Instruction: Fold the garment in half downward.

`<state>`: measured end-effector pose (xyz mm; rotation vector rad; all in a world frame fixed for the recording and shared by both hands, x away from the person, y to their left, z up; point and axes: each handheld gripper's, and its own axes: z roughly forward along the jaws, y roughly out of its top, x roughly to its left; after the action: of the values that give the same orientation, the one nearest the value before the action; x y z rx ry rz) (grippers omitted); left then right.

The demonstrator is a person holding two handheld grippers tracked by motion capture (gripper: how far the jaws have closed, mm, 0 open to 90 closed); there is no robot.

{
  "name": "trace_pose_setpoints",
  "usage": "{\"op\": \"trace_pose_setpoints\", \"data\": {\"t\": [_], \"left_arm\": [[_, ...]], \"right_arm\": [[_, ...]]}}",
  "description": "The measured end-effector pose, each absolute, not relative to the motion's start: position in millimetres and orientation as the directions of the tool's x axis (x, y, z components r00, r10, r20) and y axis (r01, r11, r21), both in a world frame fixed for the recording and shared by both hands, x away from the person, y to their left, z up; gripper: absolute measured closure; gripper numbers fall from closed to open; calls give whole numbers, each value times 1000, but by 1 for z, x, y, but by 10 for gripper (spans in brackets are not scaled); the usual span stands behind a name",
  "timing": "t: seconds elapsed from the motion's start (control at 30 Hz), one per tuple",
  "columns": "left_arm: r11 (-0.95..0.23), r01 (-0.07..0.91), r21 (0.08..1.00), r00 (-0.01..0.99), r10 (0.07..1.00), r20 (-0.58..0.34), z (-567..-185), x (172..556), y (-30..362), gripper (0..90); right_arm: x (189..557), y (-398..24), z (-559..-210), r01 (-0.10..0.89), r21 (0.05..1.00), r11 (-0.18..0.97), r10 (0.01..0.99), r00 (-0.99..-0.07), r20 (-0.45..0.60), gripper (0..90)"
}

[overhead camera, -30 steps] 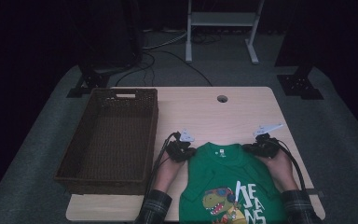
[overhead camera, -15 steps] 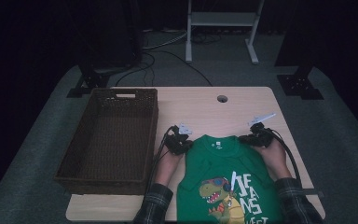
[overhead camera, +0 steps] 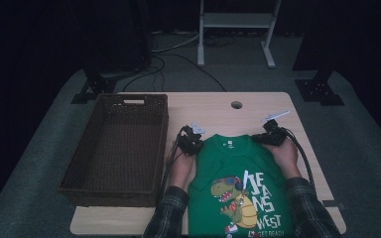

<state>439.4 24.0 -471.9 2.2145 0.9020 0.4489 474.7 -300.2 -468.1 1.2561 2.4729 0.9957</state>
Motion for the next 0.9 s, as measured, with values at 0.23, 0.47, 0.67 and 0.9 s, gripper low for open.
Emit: {"op": "trace_pose_setpoints", "data": {"t": [0.23,0.47,0.67,0.9], "left_arm": [[-457,466,757,694,720,7,-457,432,31,878],[-438,390,810,726,687,22,-414,390,36,877],[-462,345,817,765,643,41,-404,341,37,875],[-499,354,791,791,611,32,-425,295,35,875]], "right_arm": [[466,-300,-453,607,676,418,759,-643,108,887],[421,-308,-410,535,731,423,735,-674,68,887],[371,-312,-399,504,734,455,709,-704,44,887],[325,-317,-415,512,715,476,690,-721,57,888]]}}
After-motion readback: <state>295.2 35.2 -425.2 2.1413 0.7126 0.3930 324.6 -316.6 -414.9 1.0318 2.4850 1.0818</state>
